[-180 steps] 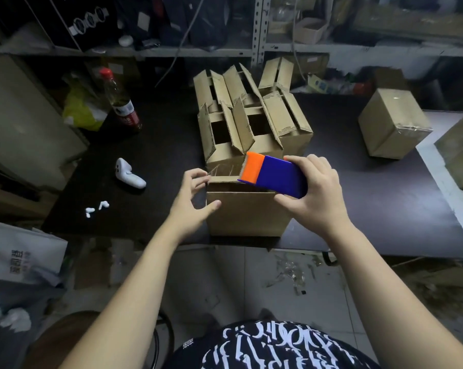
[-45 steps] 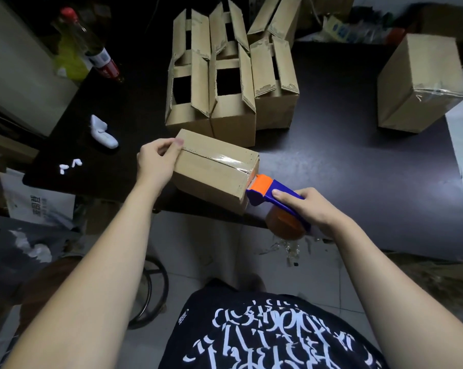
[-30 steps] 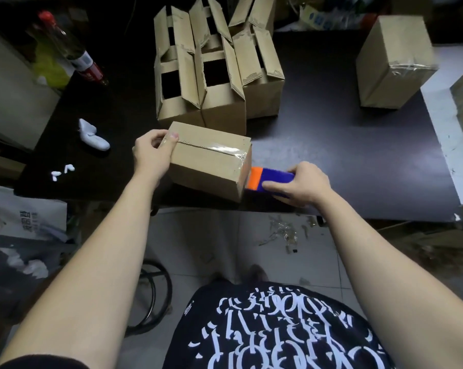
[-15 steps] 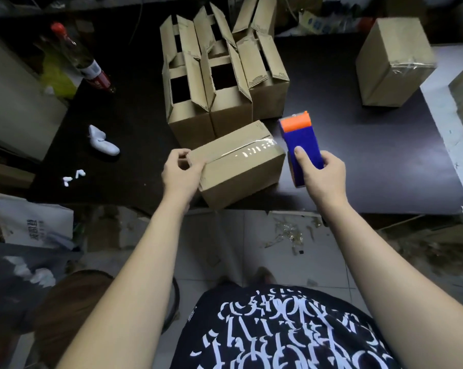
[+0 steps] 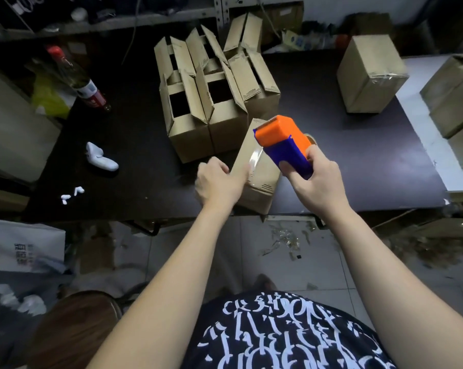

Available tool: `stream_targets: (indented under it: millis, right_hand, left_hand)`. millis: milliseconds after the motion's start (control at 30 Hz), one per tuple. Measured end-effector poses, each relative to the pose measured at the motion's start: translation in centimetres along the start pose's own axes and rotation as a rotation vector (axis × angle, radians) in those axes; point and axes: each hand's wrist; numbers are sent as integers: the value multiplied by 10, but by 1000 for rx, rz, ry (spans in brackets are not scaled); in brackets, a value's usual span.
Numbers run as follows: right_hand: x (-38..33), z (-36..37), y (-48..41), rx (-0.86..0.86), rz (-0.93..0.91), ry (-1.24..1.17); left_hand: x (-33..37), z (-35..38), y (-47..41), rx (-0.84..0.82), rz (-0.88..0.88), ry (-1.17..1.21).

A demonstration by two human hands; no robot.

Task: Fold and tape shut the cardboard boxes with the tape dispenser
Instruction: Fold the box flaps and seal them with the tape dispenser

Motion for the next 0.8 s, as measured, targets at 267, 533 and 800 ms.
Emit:
stream_targets:
  millis: [267,533,800]
  right_hand:
    - [-18,5,11,26,-144,-7]
    - [-39,2,13,79,-140,-154]
    - [-45,4,20,86,-167,-159]
  left_hand:
    - [29,-80,-48,-419,471,620]
    - [36,-108,-46,-557,649,607]
    - [35,-109,-37,-359,701,526]
Point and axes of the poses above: each hand's wrist, its own y-axis away from the middle knuckle, its own z-axis out of the palm, x = y × z, and after that the axes turned 12 degrees about -y, right-handed
